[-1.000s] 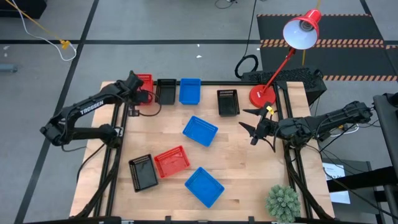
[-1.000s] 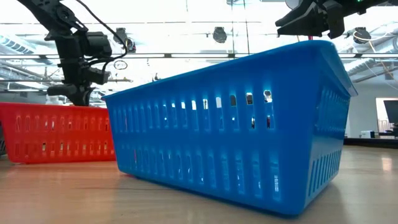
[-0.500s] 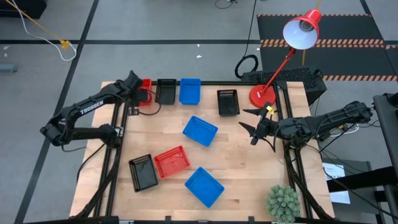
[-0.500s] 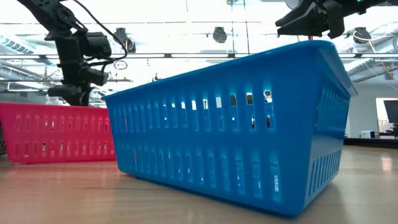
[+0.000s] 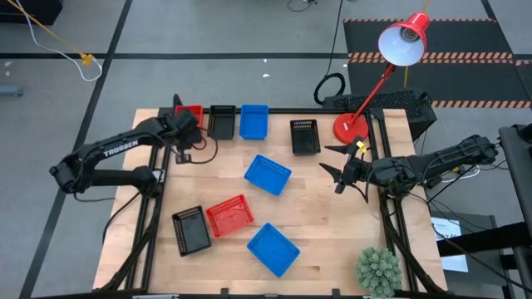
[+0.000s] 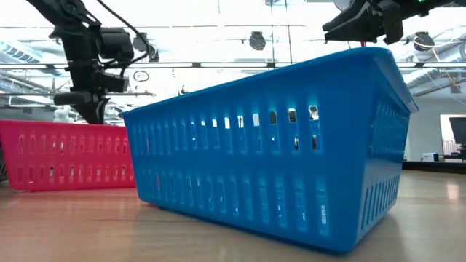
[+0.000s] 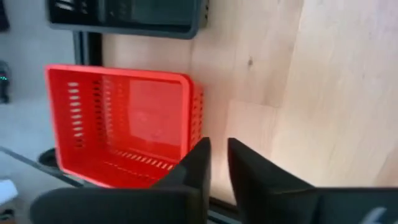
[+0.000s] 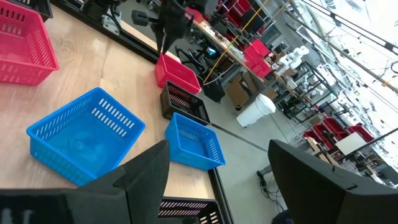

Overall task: Stack baskets by color
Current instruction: Stack the right red bin on top of the top red bin

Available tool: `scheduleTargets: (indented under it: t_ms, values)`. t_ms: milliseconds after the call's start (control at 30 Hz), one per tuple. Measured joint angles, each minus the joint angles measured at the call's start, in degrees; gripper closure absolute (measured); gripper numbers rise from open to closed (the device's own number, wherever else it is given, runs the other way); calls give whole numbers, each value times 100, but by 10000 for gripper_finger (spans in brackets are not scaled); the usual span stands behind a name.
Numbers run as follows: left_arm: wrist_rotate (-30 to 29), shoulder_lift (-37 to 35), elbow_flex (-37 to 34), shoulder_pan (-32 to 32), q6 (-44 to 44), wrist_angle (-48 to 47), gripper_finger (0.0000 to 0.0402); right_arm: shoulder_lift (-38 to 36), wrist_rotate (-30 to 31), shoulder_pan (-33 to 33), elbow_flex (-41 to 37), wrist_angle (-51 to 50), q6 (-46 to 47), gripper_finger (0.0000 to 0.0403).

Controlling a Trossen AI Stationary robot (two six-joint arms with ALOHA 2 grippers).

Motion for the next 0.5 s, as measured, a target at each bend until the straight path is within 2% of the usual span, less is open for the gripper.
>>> scheduleTargets:
  t_ms: [133,300,500]
  values:
    - [0,324,0,-13,-160,-41,395,0,0,-2,0,0,-2,138]
    - [16,767,0,0,-265,-18,389,-1,0,0,0,0,-5,138]
    - [-370,1155,0,111,-293,211,398,0,1,0,0,-1,-17,138]
